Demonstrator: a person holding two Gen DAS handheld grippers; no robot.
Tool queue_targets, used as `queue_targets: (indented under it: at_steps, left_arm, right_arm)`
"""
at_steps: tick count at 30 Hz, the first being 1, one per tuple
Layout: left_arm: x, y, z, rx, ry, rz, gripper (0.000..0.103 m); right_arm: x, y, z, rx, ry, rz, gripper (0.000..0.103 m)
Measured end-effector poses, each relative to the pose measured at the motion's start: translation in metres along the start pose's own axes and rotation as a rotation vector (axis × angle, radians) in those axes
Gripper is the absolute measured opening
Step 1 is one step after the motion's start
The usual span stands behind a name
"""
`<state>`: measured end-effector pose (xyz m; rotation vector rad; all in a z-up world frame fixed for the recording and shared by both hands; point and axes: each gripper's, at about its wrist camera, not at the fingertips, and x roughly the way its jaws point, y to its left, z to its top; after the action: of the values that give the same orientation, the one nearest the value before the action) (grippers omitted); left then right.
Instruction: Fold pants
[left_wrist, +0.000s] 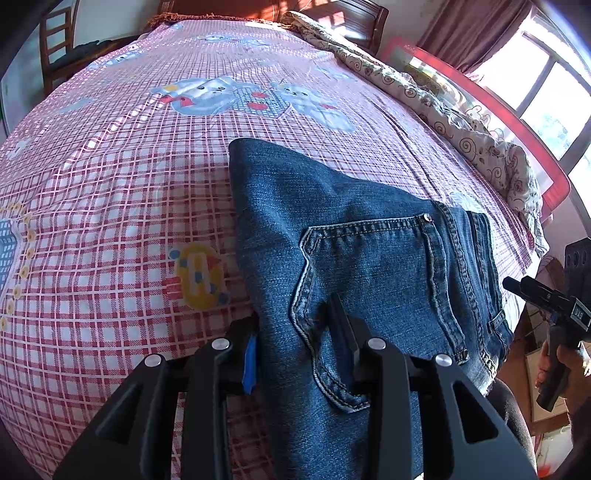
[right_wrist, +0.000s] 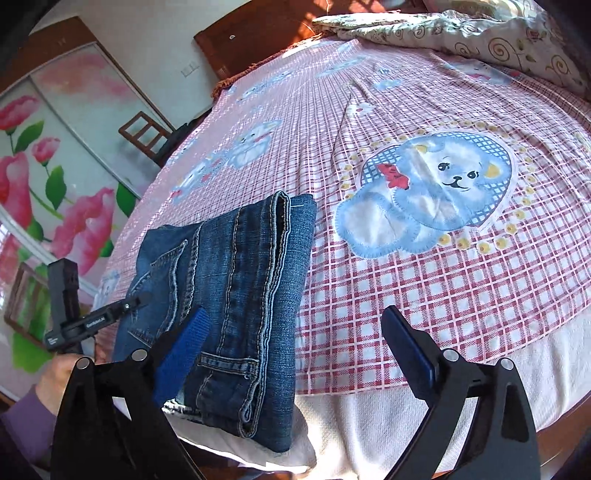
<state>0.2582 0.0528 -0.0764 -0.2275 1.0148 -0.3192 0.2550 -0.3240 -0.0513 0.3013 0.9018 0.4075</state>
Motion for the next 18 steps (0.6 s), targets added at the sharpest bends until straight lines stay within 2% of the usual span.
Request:
queue_targets:
  at_steps: [6, 10, 11, 12, 14, 15, 18]
  left_arm:
    - [-0.001, -0.001, 0.001, -0.002, 0.008, -0.007, 0.033]
    - [-0.001, 0.000, 0.001, -0.002, 0.006, -0.009, 0.033]
    - [-0.001, 0.000, 0.001, -0.002, 0.005, -0.010, 0.033]
    - [0.000, 0.000, 0.001, -0.001, 0.004, -0.012, 0.033]
    - [0.000, 0.000, 0.000, 0.006, 0.001, -0.011, 0.033]
    - [0.000, 0.000, 0.000, 0.008, 0.000, -0.010, 0.033]
    - [0.000, 0.000, 0.000, 0.008, -0.002, -0.010, 0.034]
  right_arm:
    - [0.019, 0.018, 0.004, -0.054, 0.037, 0.066, 0.094]
    - [0.040, 0.020, 0.005, -0.046, 0.074, 0.063, 0.094]
    - [0.040, 0.021, 0.006, -0.050, 0.064, 0.073, 0.084]
    - [0.042, 0.022, 0.006, -0.044, 0.075, 0.102, 0.057]
    - [0.043, 0.021, 0.007, -0.024, 0.088, 0.069, 0.041]
    - [0.041, 0.019, 0.008, -0.026, 0.088, 0.085, 0.034]
    - [0.041, 0.018, 0.008, -0.024, 0.103, 0.091, 0.034]
